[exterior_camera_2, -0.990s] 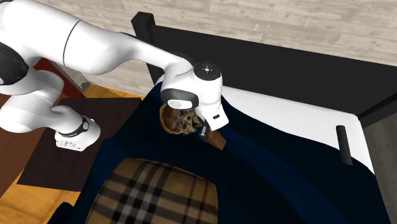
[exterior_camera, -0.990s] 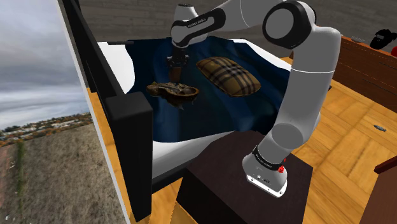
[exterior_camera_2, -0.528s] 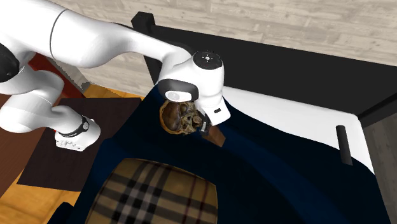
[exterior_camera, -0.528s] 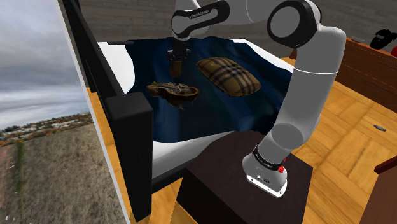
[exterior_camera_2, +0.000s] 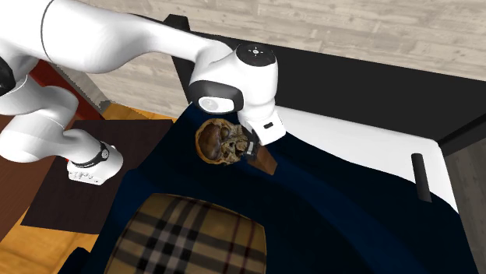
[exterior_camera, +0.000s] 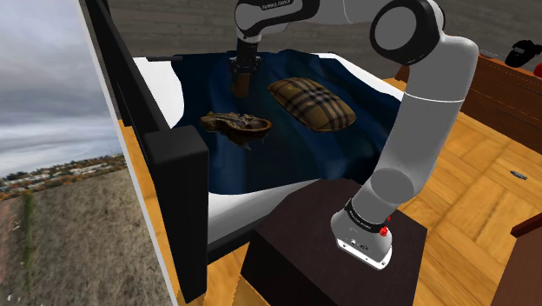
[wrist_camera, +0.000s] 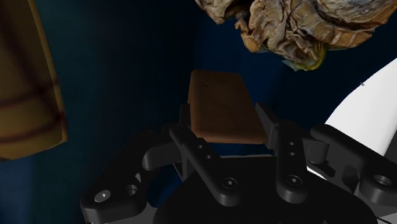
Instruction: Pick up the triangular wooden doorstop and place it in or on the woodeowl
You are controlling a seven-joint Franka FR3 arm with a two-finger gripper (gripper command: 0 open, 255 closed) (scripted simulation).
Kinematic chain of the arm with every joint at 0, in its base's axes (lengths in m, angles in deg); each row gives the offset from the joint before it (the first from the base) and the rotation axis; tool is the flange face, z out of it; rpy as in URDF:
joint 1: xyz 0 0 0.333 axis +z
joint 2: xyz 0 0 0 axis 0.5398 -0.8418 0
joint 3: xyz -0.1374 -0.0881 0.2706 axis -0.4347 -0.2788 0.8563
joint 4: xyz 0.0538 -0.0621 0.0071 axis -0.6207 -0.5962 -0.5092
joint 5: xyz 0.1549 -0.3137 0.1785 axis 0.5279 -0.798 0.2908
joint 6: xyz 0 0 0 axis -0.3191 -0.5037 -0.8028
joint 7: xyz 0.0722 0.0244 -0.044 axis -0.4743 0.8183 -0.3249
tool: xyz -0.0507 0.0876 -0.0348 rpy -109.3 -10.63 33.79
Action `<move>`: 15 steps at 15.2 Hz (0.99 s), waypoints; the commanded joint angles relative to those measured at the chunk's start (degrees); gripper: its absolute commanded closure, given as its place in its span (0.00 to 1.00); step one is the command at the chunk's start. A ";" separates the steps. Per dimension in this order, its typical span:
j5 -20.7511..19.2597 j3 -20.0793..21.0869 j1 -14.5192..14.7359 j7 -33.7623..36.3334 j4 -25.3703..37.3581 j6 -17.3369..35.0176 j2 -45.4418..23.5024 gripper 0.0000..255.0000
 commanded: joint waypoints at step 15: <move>0.16 1.07 1.58 2.21 1.11 -8.19 6.98 1.00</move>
